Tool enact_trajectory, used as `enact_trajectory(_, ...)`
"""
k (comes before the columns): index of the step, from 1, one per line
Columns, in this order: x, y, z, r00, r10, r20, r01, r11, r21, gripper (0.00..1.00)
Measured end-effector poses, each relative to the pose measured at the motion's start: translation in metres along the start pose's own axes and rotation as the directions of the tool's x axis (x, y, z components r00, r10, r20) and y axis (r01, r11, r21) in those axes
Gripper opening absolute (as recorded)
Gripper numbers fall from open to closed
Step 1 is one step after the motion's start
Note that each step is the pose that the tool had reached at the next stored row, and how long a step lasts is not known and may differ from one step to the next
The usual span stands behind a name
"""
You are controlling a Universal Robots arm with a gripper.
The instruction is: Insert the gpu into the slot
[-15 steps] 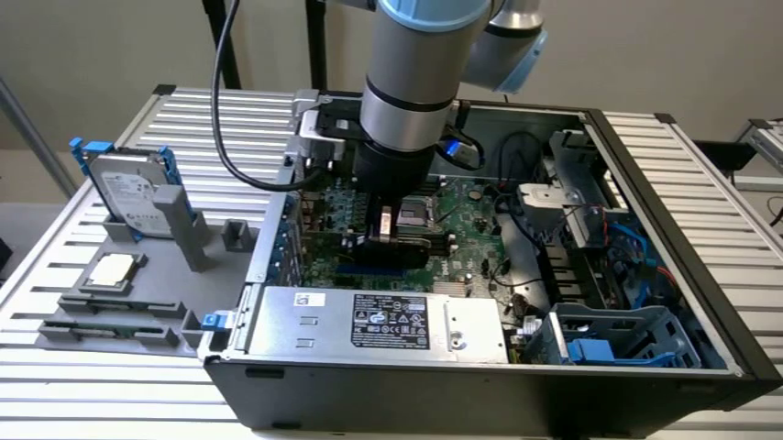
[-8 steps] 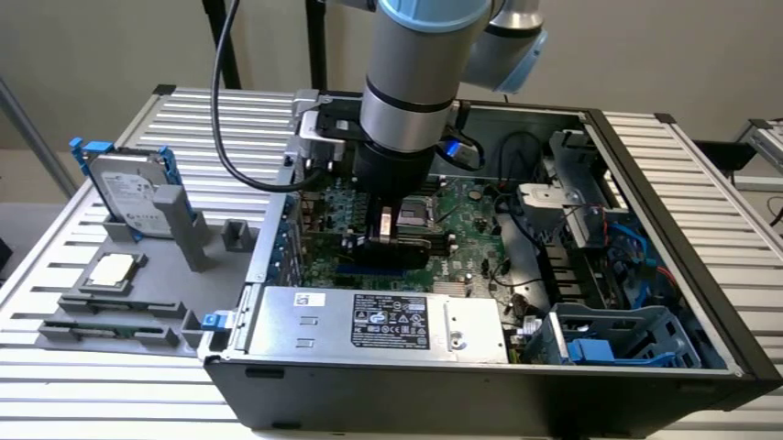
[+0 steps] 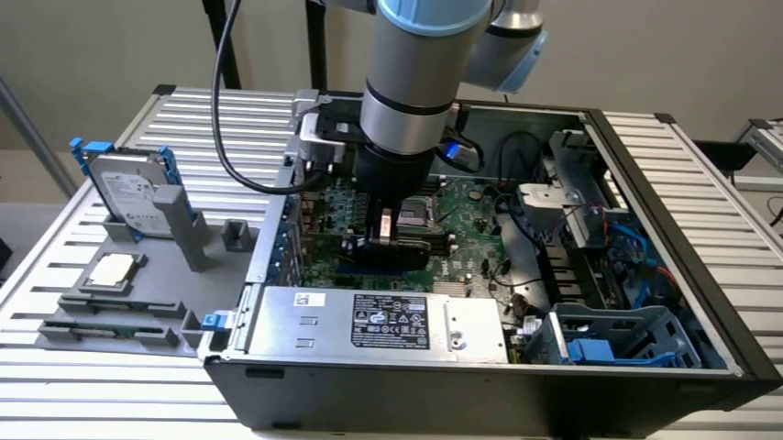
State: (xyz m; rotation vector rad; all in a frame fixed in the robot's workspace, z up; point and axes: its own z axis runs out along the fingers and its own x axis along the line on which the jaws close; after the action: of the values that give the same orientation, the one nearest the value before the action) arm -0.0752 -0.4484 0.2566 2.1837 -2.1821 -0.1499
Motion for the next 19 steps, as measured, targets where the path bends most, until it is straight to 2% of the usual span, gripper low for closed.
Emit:
enact_trajectory(14, 0.0001, -0.0009, 0.0037, 1.0000, 0.000, 0.0007, 0.000, 1.0000, -0.0001, 0.26)
enact_trajectory(19, 0.0002, -0.0009, 0.0039, 1.0000, 0.000, 0.0000, 0.000, 1.0000, -0.0024, 0.26)
